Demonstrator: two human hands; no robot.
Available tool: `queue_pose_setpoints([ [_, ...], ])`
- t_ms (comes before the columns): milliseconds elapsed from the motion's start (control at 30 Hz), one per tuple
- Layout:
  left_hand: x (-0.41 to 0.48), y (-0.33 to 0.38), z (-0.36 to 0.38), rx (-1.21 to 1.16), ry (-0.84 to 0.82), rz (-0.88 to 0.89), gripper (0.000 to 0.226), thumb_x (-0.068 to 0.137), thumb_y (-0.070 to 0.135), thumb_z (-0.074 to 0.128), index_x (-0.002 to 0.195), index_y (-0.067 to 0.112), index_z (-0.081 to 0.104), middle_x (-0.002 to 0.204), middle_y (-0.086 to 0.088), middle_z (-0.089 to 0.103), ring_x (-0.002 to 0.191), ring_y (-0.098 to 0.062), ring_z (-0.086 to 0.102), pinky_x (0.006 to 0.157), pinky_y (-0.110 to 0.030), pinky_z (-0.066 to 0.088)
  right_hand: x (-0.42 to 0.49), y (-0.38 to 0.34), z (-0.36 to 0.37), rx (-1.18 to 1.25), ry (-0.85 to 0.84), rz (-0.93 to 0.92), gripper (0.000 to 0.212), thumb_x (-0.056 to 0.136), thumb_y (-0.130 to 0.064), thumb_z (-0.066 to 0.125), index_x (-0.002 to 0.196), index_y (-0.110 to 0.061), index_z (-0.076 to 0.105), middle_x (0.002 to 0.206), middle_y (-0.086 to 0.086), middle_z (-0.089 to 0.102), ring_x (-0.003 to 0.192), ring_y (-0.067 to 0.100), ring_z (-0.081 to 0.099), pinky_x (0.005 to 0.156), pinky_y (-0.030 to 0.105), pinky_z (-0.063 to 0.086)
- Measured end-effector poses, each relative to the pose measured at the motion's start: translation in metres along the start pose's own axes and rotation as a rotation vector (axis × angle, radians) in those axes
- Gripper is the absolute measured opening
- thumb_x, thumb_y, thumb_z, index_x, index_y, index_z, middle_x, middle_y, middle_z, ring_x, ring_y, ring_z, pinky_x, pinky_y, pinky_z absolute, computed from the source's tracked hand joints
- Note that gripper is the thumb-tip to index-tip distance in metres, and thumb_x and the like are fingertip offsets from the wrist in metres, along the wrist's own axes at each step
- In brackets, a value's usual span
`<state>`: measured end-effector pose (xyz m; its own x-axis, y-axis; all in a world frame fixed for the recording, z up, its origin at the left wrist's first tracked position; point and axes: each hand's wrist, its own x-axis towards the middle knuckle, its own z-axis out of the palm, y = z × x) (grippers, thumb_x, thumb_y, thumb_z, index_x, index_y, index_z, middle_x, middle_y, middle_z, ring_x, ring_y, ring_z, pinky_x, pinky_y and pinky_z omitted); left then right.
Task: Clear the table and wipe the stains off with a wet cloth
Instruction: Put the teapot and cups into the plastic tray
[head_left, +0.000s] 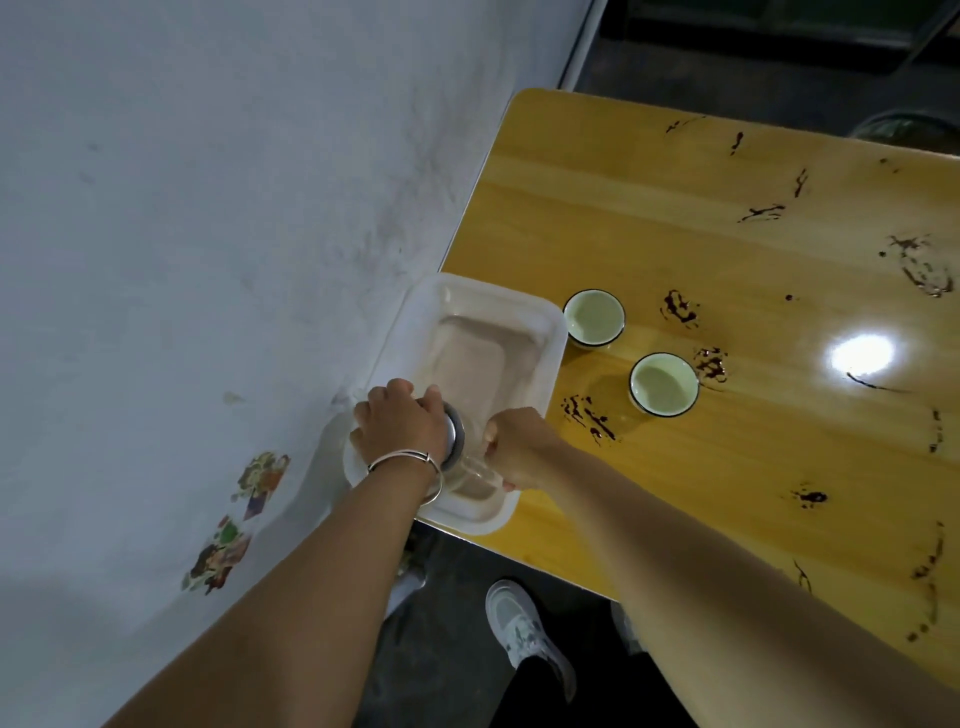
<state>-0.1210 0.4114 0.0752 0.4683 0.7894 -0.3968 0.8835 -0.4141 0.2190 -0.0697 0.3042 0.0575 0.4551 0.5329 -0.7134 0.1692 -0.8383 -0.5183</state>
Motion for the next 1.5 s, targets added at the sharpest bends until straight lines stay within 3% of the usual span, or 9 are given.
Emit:
queue_pose_setpoints([
  [167,-0.017,0.040,0.000,0.004,0.016,0.229,0.039,0.091,0.029,0.047,0.127,0.014,0.043,0.133,-0.010,0.042,0.124,-0.028,0.035,0.096,-0.040,0.031,-0.023,0.039,-0.031,0.090,0.406,-0.012,0.025,0.089,-0.007,0.045,0.109,-0.009,0.060,0.113,0.009,0.061,0.103,0.027,0.057,0.077,0.032,0.046],
  [267,-0.028,0.074,0.016,0.004,-0.026,0.350,0.045,0.089,0.027,0.052,0.130,0.016,0.039,0.135,-0.007,0.039,0.125,-0.026,0.033,0.098,-0.039,0.029,-0.030,0.076,-0.049,-0.012,0.583,0.075,0.030,0.091,-0.020,0.052,0.119,-0.010,0.052,0.122,0.007,0.051,0.115,0.026,0.044,0.092,0.034,0.040],
  [333,-0.034,0.095,0.031,0.004,-0.035,0.433,0.051,0.086,0.029,0.056,0.132,0.018,0.036,0.136,-0.003,0.037,0.127,-0.023,0.030,0.099,-0.037,0.027,-0.031,0.098,-0.056,-0.099,0.632,0.171,0.050,0.087,-0.035,0.059,0.129,-0.014,0.043,0.134,0.004,0.043,0.123,0.026,0.035,0.100,0.035,0.032],
  [467,-0.028,0.131,0.065,0.117,-0.012,0.566,0.067,0.081,0.032,0.063,0.137,0.020,0.028,0.143,0.001,0.029,0.133,-0.019,0.023,0.105,-0.037,0.022,-0.021,0.134,-0.064,-0.070,0.565,0.288,0.092,0.074,-0.052,0.069,0.143,-0.017,0.020,0.154,0.004,0.016,0.137,0.029,0.018,0.105,0.042,0.023],
  [567,-0.016,0.150,0.088,0.273,0.029,0.600,0.080,0.079,0.038,0.065,0.142,0.020,0.019,0.148,0.001,0.022,0.138,-0.020,0.017,0.112,-0.044,0.016,-0.007,0.149,-0.065,-0.091,0.516,0.261,0.104,0.073,-0.058,0.066,0.148,-0.018,0.006,0.156,0.003,0.009,0.139,0.029,0.015,0.107,0.045,0.022],
  [767,0.005,0.173,0.110,0.439,-0.018,0.513,0.095,0.081,0.045,0.062,0.146,0.018,-0.001,0.153,-0.005,0.008,0.142,-0.021,0.003,0.111,-0.056,0.002,0.008,0.163,-0.065,-0.162,0.545,0.146,0.095,0.081,-0.052,0.060,0.149,-0.014,0.005,0.144,0.004,0.027,0.129,0.027,0.028,0.104,0.038,0.026],
  [900,0.017,0.179,0.119,0.491,-0.008,0.489,0.097,0.080,0.043,0.064,0.146,0.016,-0.002,0.150,-0.006,0.014,0.140,-0.022,0.011,0.111,-0.058,0.004,0.012,0.170,-0.071,-0.132,0.566,0.108,0.090,0.080,-0.048,0.061,0.147,-0.011,0.014,0.139,0.005,0.032,0.125,0.026,0.030,0.104,0.035,0.026],
  [1100,0.023,0.190,0.124,0.451,0.032,0.515,0.087,0.074,0.036,0.069,0.140,0.015,0.018,0.135,-0.008,0.033,0.125,-0.026,0.032,0.111,-0.050,0.011,0.012,0.174,-0.084,-0.111,0.632,0.109,0.085,0.078,-0.044,0.062,0.145,-0.010,0.021,0.135,0.005,0.037,0.123,0.025,0.032,0.102,0.033,0.026],
  [1500,0.040,0.146,0.024,0.232,0.091,0.451,0.071,0.062,0.033,0.073,0.123,0.016,0.040,0.126,-0.006,0.038,0.119,-0.027,0.035,0.109,-0.041,0.017,0.005,0.076,-0.108,-0.153,0.658,-0.027,0.083,0.075,-0.049,0.061,0.141,-0.013,0.026,0.131,0.004,0.038,0.120,0.025,0.033,0.097,0.033,0.026],
])
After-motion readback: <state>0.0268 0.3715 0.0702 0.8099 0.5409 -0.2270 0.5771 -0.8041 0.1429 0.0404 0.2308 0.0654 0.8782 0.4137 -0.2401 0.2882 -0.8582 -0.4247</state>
